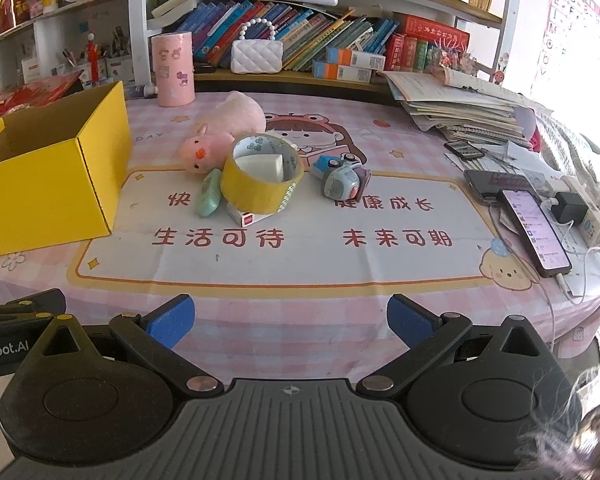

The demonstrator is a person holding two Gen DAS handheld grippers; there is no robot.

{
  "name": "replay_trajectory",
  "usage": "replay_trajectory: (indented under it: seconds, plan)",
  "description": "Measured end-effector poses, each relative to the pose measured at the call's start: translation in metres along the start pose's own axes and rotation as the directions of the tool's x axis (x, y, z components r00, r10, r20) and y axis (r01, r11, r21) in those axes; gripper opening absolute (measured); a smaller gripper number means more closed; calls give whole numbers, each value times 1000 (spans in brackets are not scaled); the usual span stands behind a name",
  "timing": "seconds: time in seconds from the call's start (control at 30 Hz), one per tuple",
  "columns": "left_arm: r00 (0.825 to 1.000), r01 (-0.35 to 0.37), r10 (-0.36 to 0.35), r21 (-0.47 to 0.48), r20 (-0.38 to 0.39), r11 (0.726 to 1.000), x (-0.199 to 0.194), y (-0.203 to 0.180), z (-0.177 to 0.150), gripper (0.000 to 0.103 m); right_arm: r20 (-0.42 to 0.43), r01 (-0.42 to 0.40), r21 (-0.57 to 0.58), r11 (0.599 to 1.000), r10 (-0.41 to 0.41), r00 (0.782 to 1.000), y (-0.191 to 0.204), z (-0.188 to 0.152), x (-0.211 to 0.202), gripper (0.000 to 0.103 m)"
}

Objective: Organize objects
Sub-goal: 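Move both tools toward the yellow tape roll and toy truck, then grasp the yellow tape roll with the left tool while the right tool grasps the blue toy truck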

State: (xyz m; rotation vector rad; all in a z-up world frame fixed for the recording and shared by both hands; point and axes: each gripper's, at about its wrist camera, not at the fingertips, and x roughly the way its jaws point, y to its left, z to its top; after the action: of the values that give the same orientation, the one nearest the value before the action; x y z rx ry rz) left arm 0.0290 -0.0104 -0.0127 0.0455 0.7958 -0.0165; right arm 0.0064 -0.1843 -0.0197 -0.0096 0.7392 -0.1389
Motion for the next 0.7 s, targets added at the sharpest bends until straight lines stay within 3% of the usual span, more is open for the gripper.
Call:
replay_trajectory:
  seconds: [0.7]
  plan:
    - [999, 48, -48, -32, -25, 998, 36, -53, 31, 103, -1, -12, -1, 1000, 12, 1000, -54, 35, 43, 103]
